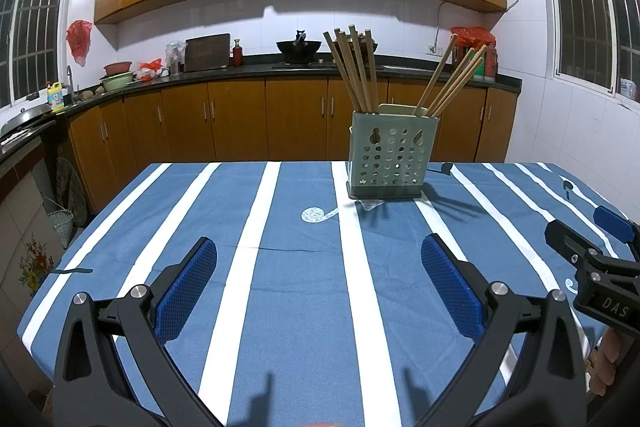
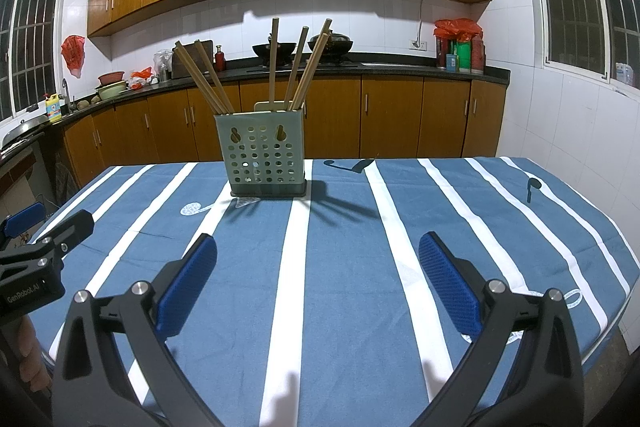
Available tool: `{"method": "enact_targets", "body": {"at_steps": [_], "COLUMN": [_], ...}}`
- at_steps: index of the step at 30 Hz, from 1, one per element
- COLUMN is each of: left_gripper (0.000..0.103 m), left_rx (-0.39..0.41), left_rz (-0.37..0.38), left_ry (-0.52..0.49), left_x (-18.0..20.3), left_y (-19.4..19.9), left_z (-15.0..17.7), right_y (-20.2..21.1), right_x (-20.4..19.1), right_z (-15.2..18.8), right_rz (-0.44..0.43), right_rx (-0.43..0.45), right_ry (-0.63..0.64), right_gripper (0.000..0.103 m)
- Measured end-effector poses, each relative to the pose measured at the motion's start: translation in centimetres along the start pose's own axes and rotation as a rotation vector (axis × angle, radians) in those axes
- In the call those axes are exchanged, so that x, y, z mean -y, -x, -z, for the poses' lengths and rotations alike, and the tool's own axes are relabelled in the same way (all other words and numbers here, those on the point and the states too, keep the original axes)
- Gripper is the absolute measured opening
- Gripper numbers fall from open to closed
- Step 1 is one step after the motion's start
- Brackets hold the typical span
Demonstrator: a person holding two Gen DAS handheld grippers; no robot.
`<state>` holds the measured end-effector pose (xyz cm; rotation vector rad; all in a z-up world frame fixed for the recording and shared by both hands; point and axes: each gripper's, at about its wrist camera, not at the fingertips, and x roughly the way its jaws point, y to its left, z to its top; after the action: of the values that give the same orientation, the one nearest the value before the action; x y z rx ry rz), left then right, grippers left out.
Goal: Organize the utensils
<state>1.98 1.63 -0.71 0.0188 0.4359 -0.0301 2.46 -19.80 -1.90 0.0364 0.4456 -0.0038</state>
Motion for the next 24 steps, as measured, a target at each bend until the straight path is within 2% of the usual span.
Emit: {"method": "enact_targets", "body": {"at_steps": [24], "left_gripper": [0.101], "left_rx": [-0.005], "left_rz": [-0.008], "left_ry": [0.005], "left_x": [0.13], "left_y": [-0.32], "left_z": [0.63], "right_y": [0.03], "right_x": [0.15], "right_z": [-0.08], "right_rz": [-0.001], "right_rx": [-0.001], "right_ry": [-0.001], "right_gripper": [0.099]}}
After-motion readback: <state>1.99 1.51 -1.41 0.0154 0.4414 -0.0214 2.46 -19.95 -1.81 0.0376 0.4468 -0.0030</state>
